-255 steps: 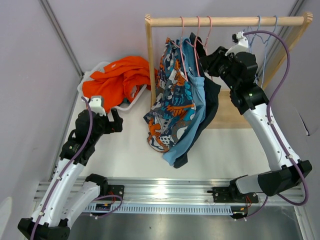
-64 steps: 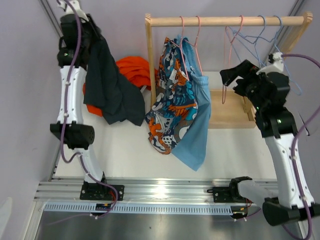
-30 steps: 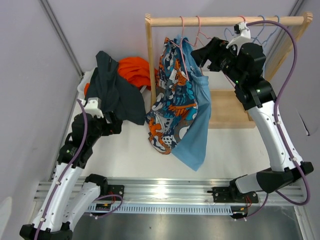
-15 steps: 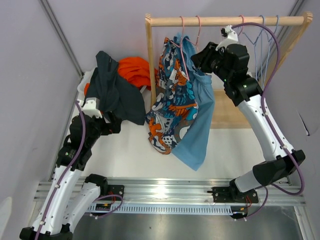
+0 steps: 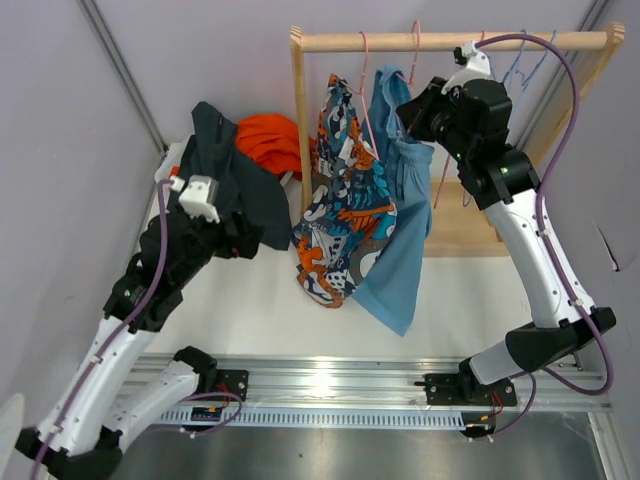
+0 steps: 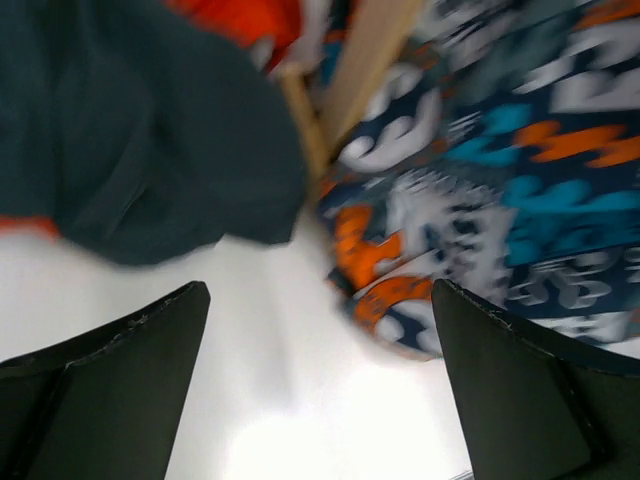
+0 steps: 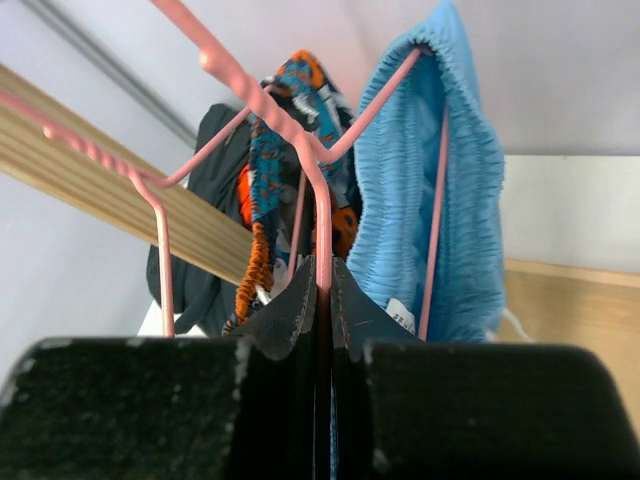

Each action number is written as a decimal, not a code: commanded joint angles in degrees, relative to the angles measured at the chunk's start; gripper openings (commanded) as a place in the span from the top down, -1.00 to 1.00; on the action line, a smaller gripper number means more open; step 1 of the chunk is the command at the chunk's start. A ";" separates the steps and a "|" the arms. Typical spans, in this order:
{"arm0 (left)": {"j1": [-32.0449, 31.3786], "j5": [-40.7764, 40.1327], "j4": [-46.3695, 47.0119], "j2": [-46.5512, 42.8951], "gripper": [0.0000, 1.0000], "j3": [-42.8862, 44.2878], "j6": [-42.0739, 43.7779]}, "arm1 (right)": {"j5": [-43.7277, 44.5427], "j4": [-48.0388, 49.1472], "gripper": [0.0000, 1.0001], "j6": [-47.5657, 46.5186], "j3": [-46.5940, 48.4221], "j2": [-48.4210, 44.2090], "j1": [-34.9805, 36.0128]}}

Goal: Remove the shorts from the hanger

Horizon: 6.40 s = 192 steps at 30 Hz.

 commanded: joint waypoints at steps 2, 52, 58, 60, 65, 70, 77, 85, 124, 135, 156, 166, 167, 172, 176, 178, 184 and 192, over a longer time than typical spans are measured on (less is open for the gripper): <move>-15.07 -9.89 1.59 8.18 -0.99 17.72 1.65 | 7.64 0.64 1.00 -1.37 6.90 -4.47 -0.17; -67.73 -19.32 31.55 40.06 1.00 17.99 -3.26 | 18.11 -5.95 1.00 3.82 4.51 -19.43 6.77; -74.69 -25.03 33.13 38.54 1.00 10.23 -9.25 | 17.94 -8.15 1.00 2.85 7.96 -17.92 5.45; -74.78 -25.74 32.87 38.63 1.00 10.40 -9.25 | 17.59 -8.15 1.00 3.55 6.91 -19.15 5.45; -74.43 -30.75 29.62 41.52 1.00 17.86 -2.06 | 17.41 -10.78 1.00 5.22 3.57 -22.84 5.45; -66.71 -31.28 23.21 46.62 1.00 30.43 -0.63 | 14.17 -21.03 1.00 11.61 3.48 -27.49 5.36; -52.21 -29.53 16.45 53.47 1.00 52.97 3.66 | 3.00 -29.67 1.00 22.97 -12.16 -41.81 5.54; -49.90 -26.64 5.79 52.03 1.00 59.78 1.75 | 3.08 -37.59 1.00 21.05 -5.32 -41.40 4.84; -77.13 -61.51 -16.81 14.91 1.00 25.90 -10.60 | -6.67 -5.08 1.00 8.47 -8.70 -11.83 -9.58; -30.25 -34.15 -1.40 25.07 1.00 62.69 24.06 | -3.86 -8.06 -0.99 7.86 -18.31 -24.50 -9.58; 14.08 5.98 14.94 76.60 1.00 85.93 3.50 | -9.92 -6.57 -0.99 6.19 -39.41 -44.12 -9.58; 14.43 2.92 21.43 58.88 -0.99 50.68 -1.87 | -19.07 1.26 -0.99 6.38 -31.35 -38.33 -6.16; 14.43 2.39 22.66 52.58 -0.99 45.17 -2.30 | -17.93 0.82 -0.99 5.67 -29.33 -37.19 -3.98; 14.25 1.33 20.23 36.46 -0.99 28.72 -1.52 | -17.04 0.72 -0.99 4.17 -14.84 -28.76 0.88; 13.90 1.59 18.11 22.40 -0.99 16.75 -1.95 | -17.31 1.43 -0.99 4.26 -6.29 -21.37 4.21; 13.64 2.38 17.14 14.69 -0.99 9.64 -2.30 | -15.73 1.86 -0.99 3.38 -2.78 -18.47 6.32; 13.20 6.68 9.50 -1.85 -0.99 -3.11 -4.16 | -10.73 2.49 -0.98 1.09 2.94 -6.69 9.32; 12.32 9.06 3.07 -12.69 -0.99 -10.78 -2.57 | -5.97 2.92 -0.88 -0.22 8.48 3.68 9.40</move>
